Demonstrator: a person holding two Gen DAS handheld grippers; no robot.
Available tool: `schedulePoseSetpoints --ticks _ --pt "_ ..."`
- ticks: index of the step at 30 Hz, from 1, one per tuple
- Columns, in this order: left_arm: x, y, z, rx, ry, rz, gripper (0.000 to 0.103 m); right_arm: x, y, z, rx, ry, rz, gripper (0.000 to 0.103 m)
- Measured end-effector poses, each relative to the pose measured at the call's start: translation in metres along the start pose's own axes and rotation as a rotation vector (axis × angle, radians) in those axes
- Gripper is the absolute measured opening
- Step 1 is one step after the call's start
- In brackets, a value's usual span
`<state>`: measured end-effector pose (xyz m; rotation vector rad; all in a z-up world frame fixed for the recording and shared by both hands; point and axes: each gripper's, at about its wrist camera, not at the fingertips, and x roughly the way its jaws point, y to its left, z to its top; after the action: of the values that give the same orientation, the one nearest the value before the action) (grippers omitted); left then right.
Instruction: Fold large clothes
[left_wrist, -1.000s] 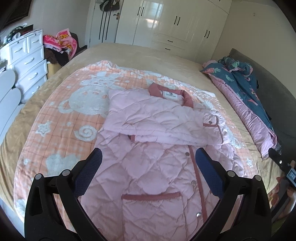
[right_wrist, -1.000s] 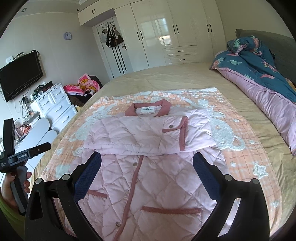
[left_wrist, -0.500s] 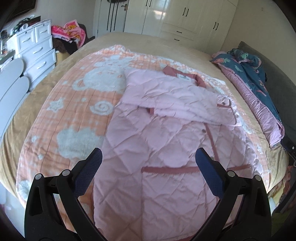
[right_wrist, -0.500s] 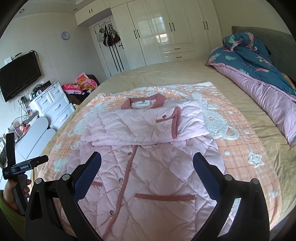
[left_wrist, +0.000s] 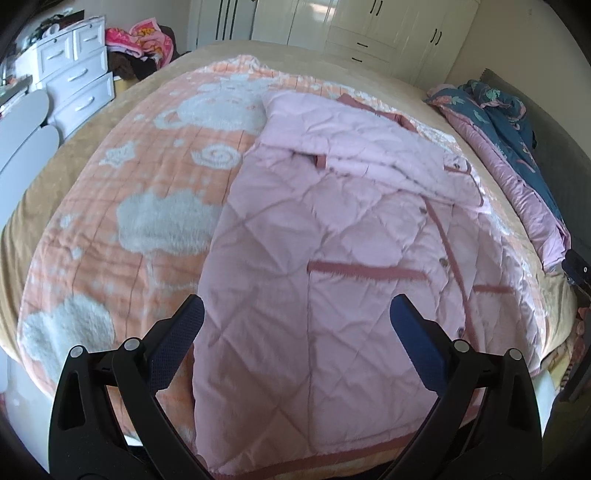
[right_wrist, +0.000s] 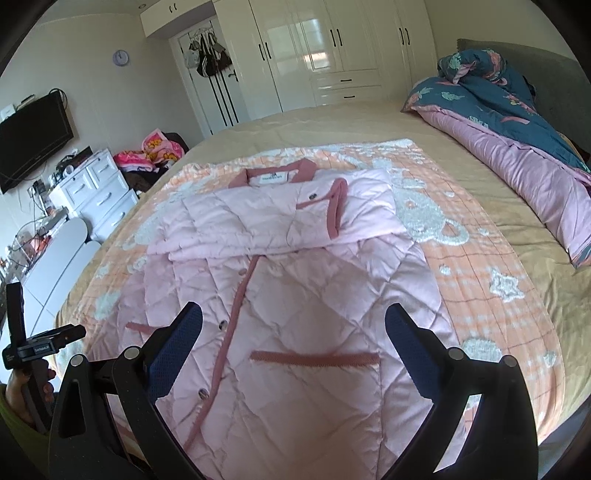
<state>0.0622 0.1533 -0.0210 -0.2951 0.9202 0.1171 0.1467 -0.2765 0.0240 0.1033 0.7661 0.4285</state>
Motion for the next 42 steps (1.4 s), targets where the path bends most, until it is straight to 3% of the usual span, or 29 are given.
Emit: schedulePoseSetpoints --ticks 8,12,20,23,32,42 --pt "0.003 0.013 -0.023 0.004 0.043 0.015 0.095 0.002 -0.003 -0.016 -0.01 0.02 -0.006 0.099" --pt "0.004 0.024 -0.035 -0.026 0.067 -0.013 0.094 0.004 -0.008 -0.027 -0.012 0.04 -0.018 0.099" --pt "0.004 0.041 -0.054 -0.068 0.109 -0.051 0.061 0.003 -0.021 -0.045 -0.005 0.064 -0.042 0.099" --pt "0.002 0.045 -0.059 -0.079 0.123 -0.061 0.056 0.001 -0.025 -0.052 -0.01 0.075 -0.049 0.099" --pt "0.014 0.05 -0.079 -0.107 0.188 -0.087 0.056 -0.01 -0.051 -0.079 0.005 0.127 -0.079 0.099" --pt "0.028 0.042 -0.082 -0.084 0.198 -0.08 0.06 -0.022 -0.079 -0.122 0.058 0.238 -0.054 0.099"
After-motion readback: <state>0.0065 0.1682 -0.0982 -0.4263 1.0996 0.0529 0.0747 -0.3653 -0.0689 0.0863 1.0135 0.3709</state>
